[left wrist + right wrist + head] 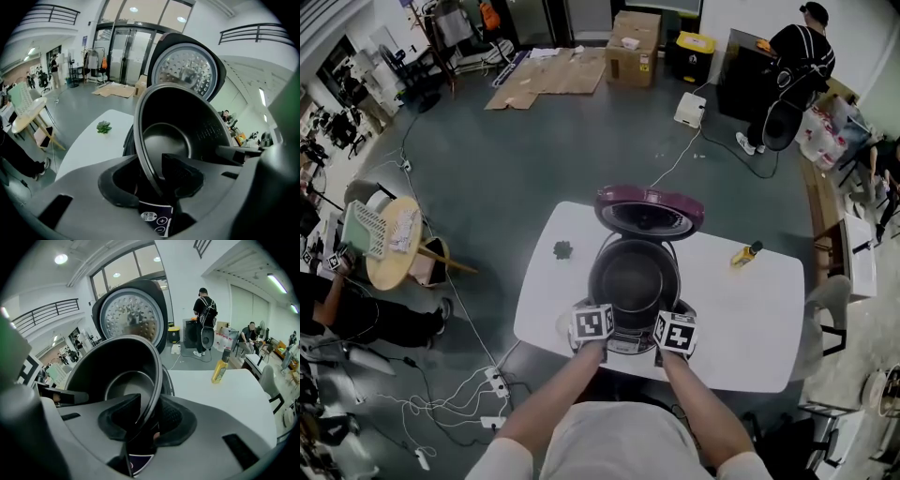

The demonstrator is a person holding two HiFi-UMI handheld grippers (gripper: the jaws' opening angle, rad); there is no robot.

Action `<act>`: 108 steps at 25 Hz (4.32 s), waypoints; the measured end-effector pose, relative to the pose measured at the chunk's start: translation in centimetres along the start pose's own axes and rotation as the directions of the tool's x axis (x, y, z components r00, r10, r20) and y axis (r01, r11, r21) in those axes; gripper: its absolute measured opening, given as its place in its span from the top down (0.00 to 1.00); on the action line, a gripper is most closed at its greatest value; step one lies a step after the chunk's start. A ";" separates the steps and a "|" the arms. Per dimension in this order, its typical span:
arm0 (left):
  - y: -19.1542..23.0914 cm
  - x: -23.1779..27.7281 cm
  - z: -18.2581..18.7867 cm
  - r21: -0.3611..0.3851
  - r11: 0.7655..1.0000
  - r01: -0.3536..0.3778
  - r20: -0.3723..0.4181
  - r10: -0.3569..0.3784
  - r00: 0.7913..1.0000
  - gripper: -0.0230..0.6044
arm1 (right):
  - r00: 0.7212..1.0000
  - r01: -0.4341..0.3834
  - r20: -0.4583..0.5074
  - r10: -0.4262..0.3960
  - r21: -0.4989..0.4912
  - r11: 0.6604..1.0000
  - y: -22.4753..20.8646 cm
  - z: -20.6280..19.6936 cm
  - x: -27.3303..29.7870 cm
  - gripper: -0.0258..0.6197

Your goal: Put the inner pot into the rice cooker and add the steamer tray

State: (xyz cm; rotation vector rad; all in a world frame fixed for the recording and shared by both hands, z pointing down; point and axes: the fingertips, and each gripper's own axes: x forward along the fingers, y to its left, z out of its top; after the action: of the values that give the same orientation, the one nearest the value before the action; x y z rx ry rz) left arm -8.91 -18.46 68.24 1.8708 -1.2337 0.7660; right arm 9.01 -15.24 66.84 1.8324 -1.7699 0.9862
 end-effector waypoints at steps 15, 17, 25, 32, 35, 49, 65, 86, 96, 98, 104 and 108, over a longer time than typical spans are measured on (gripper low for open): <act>0.7 3.4 -1.0 0.296 0.953 0.061 -0.181 -0.006 0.983 0.64 | 0.988 -0.017 -0.152 0.015 -0.016 1.000 0.0 -1.9 2.0 0.77; 0.8 3.9 -1.2 0.340 0.938 0.075 -0.209 -0.003 0.978 0.61 | 0.984 -0.031 -0.174 0.026 -0.024 0.999 0.0 -2.2 2.4 0.76; 0.8 5.4 -1.6 0.430 0.896 0.109 -0.272 0.013 0.962 0.60 | 0.962 -0.065 -0.268 0.056 -0.026 0.998 -0.1 -3.8 3.5 0.75; 0.2 6.0 -1.4 0.460 0.883 0.099 -0.299 0.049 0.953 0.59 | 0.953 -0.077 -0.292 0.076 0.008 0.997 -0.8 -4.1 4.1 0.75; 0.4 5.8 -1.6 0.449 0.887 0.107 -0.307 0.041 0.951 0.57 | 0.958 -0.079 -0.276 0.082 0.022 0.997 -0.7 -3.7 4.2 0.76; 1.0 5.6 -2.0 0.452 0.887 0.097 -0.270 0.033 0.962 0.53 | 0.951 -0.088 -0.292 0.102 0.062 0.994 -0.9 -3.4 4.8 0.75; 1.0 5.3 -0.9 0.403 0.909 0.103 -0.219 -0.013 0.976 0.47 | 0.965 -0.046 -0.258 0.044 -0.001 0.999 -1.8 -2.4 4.0 0.68; -4.6 -0.1 -0.4 0.436 0.892 0.119 -0.021 -0.122 0.992 0.48 | 0.990 -0.141 -0.023 0.140 -0.150 0.978 -2.4 0.7 -3.0 0.70; -9.4 -3.5 -1.4 0.442 0.879 0.178 0.046 -0.221 0.974 0.52 | 0.984 -0.160 0.050 0.173 -0.197 0.967 -2.9 0.1 -7.5 0.73; -10.1 -3.9 -1.6 0.451 0.872 0.190 0.053 -0.238 0.970 0.52 | 0.983 -0.156 0.061 0.172 -0.203 0.967 -3.1 -0.1 -8.0 0.74; -11.9 -4.3 -2.4 0.497 0.834 0.241 0.047 -0.303 0.952 0.53 | 0.983 -0.138 0.096 0.157 -0.183 0.974 -3.7 -0.6 -9.5 0.74; -13.3 -4.9 -3.2 0.534 0.795 0.287 0.030 -0.357 0.933 0.53 | 0.983 -0.111 0.124 0.132 -0.162 0.981 -4.1 -1.0 -10.8 0.74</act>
State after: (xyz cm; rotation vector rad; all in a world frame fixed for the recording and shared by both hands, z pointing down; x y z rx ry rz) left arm 1.48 -10.13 62.53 2.5324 -0.7768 0.8545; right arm 13.40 -6.64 60.49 1.7479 -1.9996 0.7595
